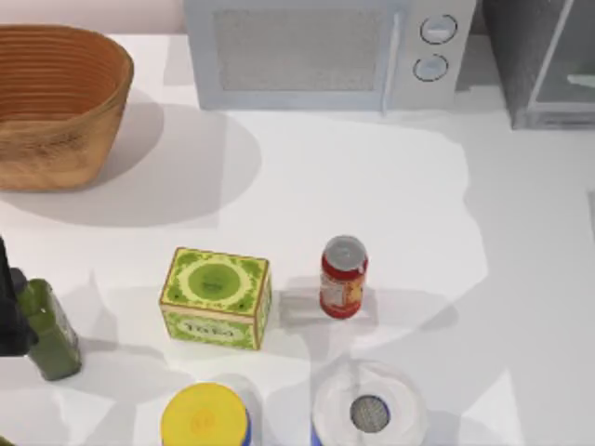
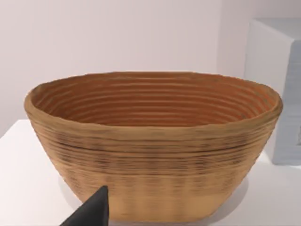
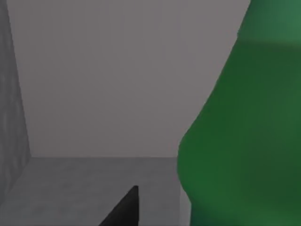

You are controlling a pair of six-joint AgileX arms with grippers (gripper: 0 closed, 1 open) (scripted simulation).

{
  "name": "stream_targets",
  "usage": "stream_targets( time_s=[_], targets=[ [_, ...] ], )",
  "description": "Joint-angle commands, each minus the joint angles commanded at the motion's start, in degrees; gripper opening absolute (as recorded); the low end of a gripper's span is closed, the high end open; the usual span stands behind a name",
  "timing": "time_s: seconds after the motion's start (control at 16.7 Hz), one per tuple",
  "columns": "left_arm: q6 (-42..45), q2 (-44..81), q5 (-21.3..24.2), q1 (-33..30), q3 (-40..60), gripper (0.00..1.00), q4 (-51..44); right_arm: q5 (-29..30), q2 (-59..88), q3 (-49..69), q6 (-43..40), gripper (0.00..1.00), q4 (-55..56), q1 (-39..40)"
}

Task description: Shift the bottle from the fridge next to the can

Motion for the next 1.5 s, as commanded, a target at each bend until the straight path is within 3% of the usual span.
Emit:
stream_targets(
  time_s=[0.48, 1.08, 1.5],
  targets=[
    [0.0, 0.0, 0.0, 0.0, 0.0, 1.0, 0.0, 0.0, 0.0, 0.0, 0.0, 0.02, 0.0, 0.0],
    [0.0, 0.0, 0.0, 0.0, 0.0, 1.0, 0.0, 0.0, -0.2, 0.0, 0.1, 0.0, -0.2, -0.2],
    [0.0, 0.0, 0.0, 0.0, 0.0, 1.0, 0.0, -0.1, -6.8, 1.8, 0.2, 0.0, -8.6, -0.2]
  ],
)
